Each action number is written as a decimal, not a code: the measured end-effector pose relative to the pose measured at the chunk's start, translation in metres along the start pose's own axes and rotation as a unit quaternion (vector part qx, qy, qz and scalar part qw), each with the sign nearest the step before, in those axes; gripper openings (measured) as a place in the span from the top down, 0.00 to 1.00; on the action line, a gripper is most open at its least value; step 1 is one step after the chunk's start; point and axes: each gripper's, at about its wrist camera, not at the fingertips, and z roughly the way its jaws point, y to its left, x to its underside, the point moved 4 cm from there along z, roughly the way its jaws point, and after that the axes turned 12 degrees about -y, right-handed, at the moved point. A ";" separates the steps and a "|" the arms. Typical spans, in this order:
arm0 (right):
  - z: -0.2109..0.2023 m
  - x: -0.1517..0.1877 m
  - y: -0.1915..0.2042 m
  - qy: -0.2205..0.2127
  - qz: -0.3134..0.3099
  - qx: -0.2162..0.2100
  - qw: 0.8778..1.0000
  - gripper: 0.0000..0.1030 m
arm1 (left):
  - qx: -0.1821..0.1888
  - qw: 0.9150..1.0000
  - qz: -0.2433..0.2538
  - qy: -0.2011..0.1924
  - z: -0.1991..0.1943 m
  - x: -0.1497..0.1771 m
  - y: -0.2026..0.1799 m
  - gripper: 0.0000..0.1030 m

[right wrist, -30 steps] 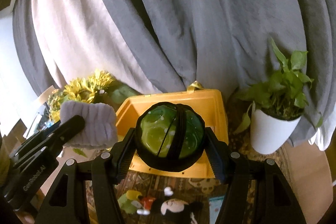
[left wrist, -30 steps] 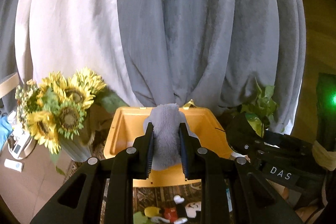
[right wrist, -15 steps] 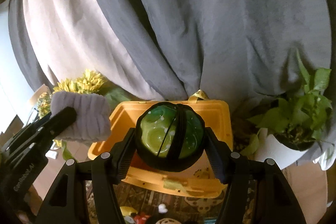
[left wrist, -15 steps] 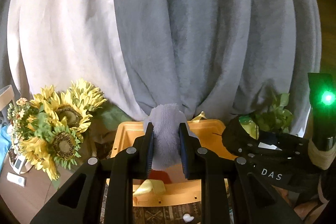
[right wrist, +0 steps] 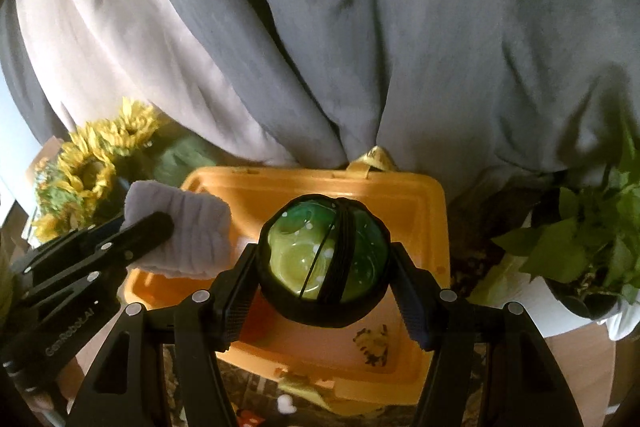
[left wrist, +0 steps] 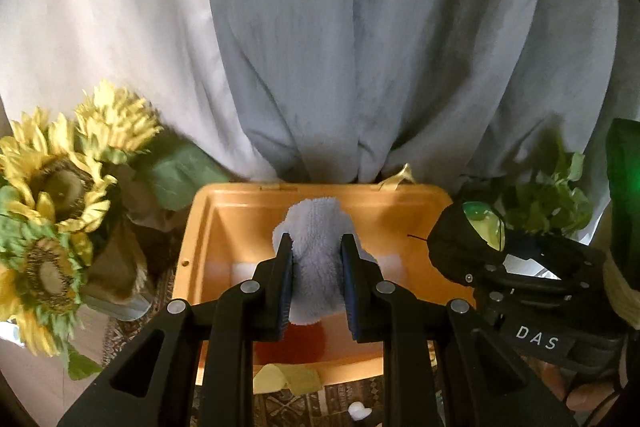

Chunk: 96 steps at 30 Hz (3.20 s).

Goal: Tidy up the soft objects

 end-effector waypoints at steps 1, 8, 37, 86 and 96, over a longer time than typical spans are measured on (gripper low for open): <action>0.003 0.001 -0.001 0.004 0.002 0.001 1.000 0.38 | 0.000 1.000 0.000 0.007 0.005 0.001 0.000 0.78; 0.028 0.008 -0.013 0.047 0.023 -0.006 0.999 0.34 | 0.009 0.999 -0.006 0.047 0.029 0.010 0.004 0.63; -0.088 0.003 -0.016 -0.083 0.011 0.041 0.996 0.33 | -0.022 0.995 0.069 -0.065 -0.082 0.009 -0.035 0.38; -0.132 0.163 -0.047 0.028 0.062 0.082 0.994 0.33 | 0.029 0.976 0.216 -0.006 -0.138 0.154 -0.092 0.29; -0.115 0.191 -0.051 0.069 0.054 0.085 0.993 0.33 | 0.041 0.965 0.256 0.027 -0.122 0.186 -0.100 0.29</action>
